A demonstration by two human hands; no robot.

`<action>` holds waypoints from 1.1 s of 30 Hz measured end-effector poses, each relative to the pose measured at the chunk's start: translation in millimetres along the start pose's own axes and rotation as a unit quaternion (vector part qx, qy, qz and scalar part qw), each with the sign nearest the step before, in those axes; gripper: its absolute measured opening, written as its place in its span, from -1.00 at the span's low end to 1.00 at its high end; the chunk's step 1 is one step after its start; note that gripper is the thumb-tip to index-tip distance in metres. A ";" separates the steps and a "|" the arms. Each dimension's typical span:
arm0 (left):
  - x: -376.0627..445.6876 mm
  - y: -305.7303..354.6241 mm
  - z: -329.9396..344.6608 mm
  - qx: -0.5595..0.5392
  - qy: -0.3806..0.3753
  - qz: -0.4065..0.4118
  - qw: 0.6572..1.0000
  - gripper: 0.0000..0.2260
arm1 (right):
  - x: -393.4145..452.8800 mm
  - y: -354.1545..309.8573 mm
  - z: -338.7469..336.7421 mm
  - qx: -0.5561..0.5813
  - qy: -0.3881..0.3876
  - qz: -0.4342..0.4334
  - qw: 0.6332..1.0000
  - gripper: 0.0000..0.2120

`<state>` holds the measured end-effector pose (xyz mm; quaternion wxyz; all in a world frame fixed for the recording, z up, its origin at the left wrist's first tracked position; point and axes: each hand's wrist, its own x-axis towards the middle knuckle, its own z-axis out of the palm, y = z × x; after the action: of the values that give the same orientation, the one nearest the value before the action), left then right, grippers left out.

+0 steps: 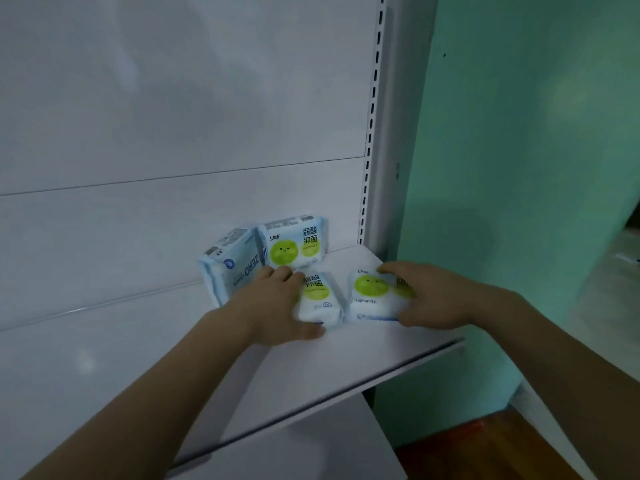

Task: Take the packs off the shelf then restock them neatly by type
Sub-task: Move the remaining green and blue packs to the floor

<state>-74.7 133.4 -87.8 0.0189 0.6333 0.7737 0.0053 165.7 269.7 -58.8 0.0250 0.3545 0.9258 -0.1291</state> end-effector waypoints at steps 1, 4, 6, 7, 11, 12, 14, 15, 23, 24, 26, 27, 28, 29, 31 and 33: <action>0.5 -0.5 -1.8 0.001 -0.014 -0.003 1.000 -0.07 | 1.6 0.0 -3.3 0.005 -0.013 -0.022 1.000 -0.22; -0.3 3.0 -5.3 -0.008 -0.037 0.001 0.999 -0.07 | 12.0 -11.1 -1.9 0.011 -0.033 -0.082 0.996 -0.26; -0.8 6.8 -7.5 -0.017 -0.040 -0.002 0.999 -0.11 | 19.0 -19.8 0.8 0.013 -0.043 -0.103 0.994 -0.24; -1.3 8.1 -8.1 -0.030 -0.036 -0.005 0.999 -0.13 | 22.2 -21.5 2.2 0.011 -0.040 -0.108 0.993 -0.24; -7.1 8.1 -4.4 -0.060 -0.025 -0.002 0.998 -0.11 | 24.3 -26.2 4.8 -0.006 -0.026 -0.102 0.994 -0.18; -8.9 8.1 -3.1 -0.067 -0.020 -0.001 0.998 -0.12 | 23.9 -27.1 5.4 -0.004 -0.024 -0.099 0.995 -0.14; -13.6 10.4 -2.5 -0.076 -0.013 0.003 0.997 -0.13 | 25.4 -27.0 6.4 -0.002 -0.012 -0.097 0.995 -0.11; -16.3 11.9 -2.8 -0.074 -0.008 0.008 0.997 -0.13 | 26.0 -26.3 7.0 -0.012 -0.003 -0.098 0.995 -0.14; -56.3 5.5 -16.0 -0.027 0.101 0.023 0.994 -0.13 | 2.8 -56.4 14.2 -0.051 0.092 -0.172 0.979 -0.03; -63.4 2.9 -17.5 -0.021 0.116 0.018 0.993 -0.13 | 1.6 -63.5 15.5 -0.061 0.109 -0.186 0.975 -0.01; -79.7 -2.1 -20.2 -0.013 0.137 0.001 0.990 -0.13 | 0.2 -77.5 16.6 -0.069 0.146 -0.213 0.964 0.00; -88.8 -4.7 -21.6 -0.011 0.148 -0.012 0.989 -0.13 | 0.4 -84.3 17.2 -0.065 0.163 -0.226 0.958 -0.02; -98.0 -7.2 -23.5 -0.009 0.158 -0.028 0.987 -0.13 | 0.7 -92.0 16.8 -0.061 0.176 -0.241 0.952 -0.03; -107.5 -9.9 -25.7 -0.007 0.168 -0.045 0.985 -0.13 | 1.3 -100.7 15.9 -0.057 0.182 -0.257 0.947 -0.05; -126.2 -15.6 -29.7 0.001 0.183 -0.081 0.980 -0.11 | 3.8 -118.1 14.4 -0.062 0.178 -0.291 0.938 -0.06; -145.0 -21.3 -32.5 0.015 0.189 -0.118 0.975 -0.10 | 7.3 -133.3 14.6 -0.066 0.166 -0.330 0.927 -0.09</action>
<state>-68.1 -12.4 -52.8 -0.1363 0.5253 0.8325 0.1112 71.2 175.3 -44.4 -0.1494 0.0432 0.9878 -0.0082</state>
